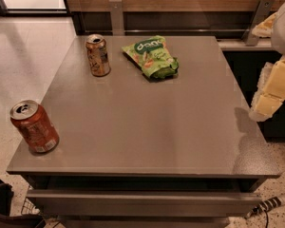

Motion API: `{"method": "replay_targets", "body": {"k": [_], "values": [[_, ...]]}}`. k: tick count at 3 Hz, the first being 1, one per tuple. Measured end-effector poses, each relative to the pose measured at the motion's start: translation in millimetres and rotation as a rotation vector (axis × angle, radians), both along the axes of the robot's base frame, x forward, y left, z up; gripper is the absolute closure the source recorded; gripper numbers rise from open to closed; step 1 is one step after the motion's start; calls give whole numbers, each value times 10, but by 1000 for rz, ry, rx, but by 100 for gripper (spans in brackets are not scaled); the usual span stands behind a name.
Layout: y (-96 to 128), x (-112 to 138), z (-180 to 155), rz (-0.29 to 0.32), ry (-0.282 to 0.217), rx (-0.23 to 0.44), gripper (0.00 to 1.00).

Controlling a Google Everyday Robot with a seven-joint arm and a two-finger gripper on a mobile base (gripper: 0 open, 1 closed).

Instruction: Move green rice chip bag near coke can

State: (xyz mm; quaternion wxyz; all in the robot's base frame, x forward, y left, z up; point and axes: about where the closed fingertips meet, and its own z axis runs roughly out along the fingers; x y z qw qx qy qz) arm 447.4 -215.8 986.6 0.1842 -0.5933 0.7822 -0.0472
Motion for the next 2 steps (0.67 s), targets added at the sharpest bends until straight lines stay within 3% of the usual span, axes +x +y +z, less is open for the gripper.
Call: {"method": "replay_targets", "body": {"k": [1,2], "values": [[-17,273,8,-58,-51,66,0],[48,777,-37,-160,-126,233,0]]}}
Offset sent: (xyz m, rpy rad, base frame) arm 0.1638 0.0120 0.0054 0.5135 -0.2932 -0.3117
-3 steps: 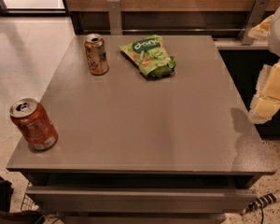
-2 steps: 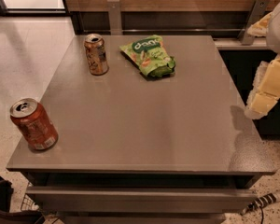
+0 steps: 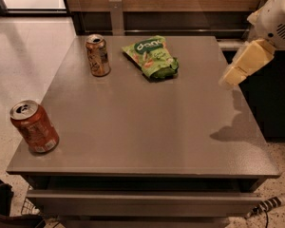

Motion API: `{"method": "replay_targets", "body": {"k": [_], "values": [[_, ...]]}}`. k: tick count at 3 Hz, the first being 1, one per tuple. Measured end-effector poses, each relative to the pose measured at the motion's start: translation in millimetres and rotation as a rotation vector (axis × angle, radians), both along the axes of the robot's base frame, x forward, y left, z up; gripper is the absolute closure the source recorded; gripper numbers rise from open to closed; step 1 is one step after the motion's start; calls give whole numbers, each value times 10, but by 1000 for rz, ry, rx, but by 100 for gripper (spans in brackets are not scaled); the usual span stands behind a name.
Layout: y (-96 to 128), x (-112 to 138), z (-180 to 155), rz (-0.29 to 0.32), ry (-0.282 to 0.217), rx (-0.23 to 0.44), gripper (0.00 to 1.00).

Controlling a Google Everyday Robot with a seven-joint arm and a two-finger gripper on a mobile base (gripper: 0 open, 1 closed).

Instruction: Move green rice chip bag near coke can

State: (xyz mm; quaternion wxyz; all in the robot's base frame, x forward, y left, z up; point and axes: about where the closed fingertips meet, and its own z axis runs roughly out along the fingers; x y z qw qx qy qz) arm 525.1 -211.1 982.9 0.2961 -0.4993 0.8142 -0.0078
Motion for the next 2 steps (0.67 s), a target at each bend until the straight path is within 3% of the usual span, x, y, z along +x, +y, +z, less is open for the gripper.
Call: {"method": "replay_targets", "body": {"k": [1,2], "values": [[191,503,-44,-62,-80,181,0],[432,903,-92,-112,-110,307,0]]}}
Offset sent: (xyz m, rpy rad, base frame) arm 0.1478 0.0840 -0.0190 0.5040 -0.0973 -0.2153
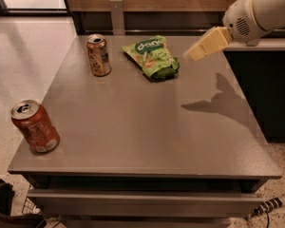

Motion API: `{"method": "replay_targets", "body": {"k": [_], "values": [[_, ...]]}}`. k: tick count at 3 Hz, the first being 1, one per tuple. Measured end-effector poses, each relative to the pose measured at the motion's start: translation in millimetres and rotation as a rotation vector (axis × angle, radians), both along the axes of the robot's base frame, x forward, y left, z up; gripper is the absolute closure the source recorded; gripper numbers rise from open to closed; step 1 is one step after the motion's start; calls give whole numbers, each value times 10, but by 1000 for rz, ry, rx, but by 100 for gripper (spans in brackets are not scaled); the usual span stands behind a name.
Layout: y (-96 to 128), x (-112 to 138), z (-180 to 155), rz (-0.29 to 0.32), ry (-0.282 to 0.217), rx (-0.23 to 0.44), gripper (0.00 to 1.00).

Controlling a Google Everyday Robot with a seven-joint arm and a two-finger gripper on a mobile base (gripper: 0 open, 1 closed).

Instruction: Move green rice chip bag near coke can

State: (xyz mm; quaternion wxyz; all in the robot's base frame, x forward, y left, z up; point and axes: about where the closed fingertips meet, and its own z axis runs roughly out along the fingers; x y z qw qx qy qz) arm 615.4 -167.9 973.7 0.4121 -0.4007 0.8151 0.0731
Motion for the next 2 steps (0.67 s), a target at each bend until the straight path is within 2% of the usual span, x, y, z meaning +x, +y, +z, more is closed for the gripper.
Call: {"method": "replay_targets", "body": {"k": [1,2], "values": [[264,281,-74,-80,20,138,0],[287,299,-86,-78,22,137,0]]}}
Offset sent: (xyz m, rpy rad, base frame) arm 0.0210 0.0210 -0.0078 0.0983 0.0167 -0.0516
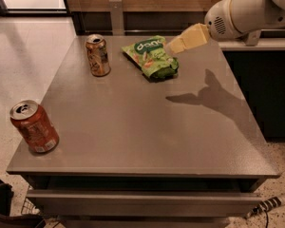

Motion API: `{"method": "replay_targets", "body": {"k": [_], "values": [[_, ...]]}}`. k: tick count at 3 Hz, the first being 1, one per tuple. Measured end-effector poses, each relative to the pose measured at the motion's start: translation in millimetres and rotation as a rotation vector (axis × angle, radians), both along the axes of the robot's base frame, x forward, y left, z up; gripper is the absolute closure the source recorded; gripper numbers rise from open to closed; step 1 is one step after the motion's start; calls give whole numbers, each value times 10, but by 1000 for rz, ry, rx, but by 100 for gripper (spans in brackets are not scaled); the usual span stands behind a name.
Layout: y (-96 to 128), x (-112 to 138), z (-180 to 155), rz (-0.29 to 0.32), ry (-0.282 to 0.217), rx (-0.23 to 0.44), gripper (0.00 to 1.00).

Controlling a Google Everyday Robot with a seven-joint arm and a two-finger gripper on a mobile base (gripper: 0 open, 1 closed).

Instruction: Move green rice chip bag near coke can

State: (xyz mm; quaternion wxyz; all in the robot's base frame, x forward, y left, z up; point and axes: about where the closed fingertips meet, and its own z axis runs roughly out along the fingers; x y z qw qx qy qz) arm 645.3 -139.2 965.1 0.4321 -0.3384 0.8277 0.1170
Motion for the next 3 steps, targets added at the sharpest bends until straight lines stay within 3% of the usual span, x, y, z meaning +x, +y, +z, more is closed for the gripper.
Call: {"method": "replay_targets", "body": {"k": [1,3], "values": [[113,158,-109,-2,24,-9,0],[555,602,-596,-16,126,-78,0]]}}
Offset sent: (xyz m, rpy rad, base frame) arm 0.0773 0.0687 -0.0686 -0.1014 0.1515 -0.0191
